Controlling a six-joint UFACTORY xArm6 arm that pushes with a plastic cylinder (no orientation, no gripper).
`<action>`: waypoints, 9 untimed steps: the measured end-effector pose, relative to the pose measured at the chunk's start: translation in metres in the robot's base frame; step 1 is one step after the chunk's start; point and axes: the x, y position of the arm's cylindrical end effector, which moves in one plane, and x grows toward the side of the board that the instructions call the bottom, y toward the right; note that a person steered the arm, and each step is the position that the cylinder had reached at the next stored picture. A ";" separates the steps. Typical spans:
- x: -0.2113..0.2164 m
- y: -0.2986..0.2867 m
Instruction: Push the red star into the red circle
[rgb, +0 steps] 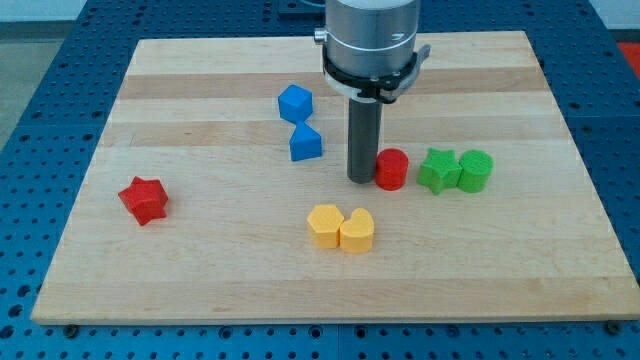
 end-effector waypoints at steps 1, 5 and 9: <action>0.000 0.009; 0.001 -0.089; -0.017 -0.281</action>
